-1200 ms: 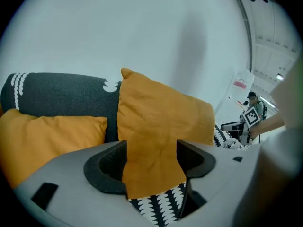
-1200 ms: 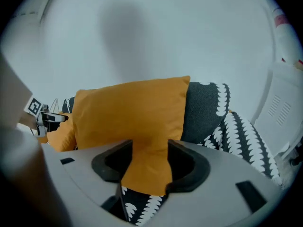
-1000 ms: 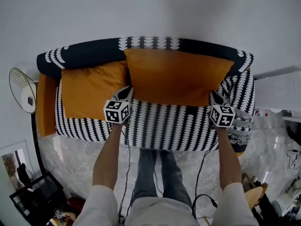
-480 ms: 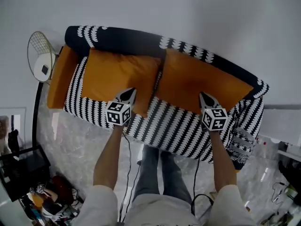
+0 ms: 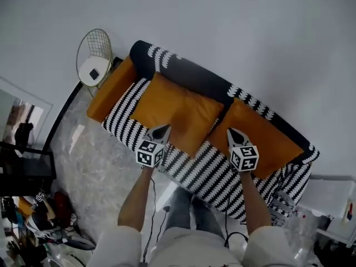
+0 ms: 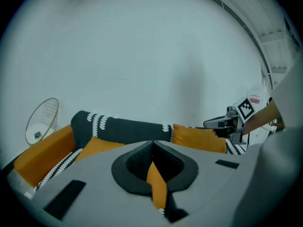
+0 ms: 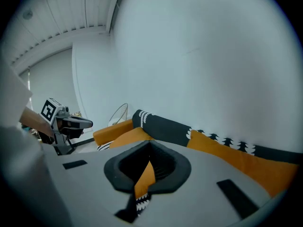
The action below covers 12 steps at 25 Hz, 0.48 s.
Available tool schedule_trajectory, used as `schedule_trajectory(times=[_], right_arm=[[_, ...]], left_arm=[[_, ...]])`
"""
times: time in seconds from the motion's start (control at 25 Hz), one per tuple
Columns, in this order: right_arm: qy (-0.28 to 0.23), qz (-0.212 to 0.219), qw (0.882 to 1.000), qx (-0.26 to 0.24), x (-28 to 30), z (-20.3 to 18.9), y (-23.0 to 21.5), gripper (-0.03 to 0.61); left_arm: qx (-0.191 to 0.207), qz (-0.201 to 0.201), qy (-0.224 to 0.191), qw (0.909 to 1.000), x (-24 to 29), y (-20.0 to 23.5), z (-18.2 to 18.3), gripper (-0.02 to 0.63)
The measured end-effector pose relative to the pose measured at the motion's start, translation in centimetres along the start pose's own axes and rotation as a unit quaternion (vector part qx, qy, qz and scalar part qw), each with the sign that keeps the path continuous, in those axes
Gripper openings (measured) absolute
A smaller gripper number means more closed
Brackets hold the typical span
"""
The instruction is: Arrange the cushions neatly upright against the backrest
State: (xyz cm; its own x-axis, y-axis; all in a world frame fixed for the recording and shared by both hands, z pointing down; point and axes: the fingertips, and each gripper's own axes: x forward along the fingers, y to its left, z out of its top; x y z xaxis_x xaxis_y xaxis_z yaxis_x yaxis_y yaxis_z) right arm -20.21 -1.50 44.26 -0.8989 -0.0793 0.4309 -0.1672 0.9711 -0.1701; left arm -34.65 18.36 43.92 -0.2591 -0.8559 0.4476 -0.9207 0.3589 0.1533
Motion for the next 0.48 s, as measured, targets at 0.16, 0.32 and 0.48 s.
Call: schedule_trajectory(times=[0.16,0.32,0.48], right_arm=[[-0.001,0.028,0.999,-0.016,0.2,1.8,3.5,0.028],[-0.006,0.059,0.998,-0.026,0.3,2.8,6.5,0.028],[-0.001,0.080,0.996,-0.028,0.4,2.3,8.1,0.028]], left_arm=[[-0.015,0.026,-0.019,0.9994,-3.7,1.1,1.2,0.031],[-0.036,0.055,-0.027,0.9974,-6.8,1.8,1.0,0.030],[-0.046,0.077,-0.025,0.9957,-8.7,1.6,0.1,0.030]])
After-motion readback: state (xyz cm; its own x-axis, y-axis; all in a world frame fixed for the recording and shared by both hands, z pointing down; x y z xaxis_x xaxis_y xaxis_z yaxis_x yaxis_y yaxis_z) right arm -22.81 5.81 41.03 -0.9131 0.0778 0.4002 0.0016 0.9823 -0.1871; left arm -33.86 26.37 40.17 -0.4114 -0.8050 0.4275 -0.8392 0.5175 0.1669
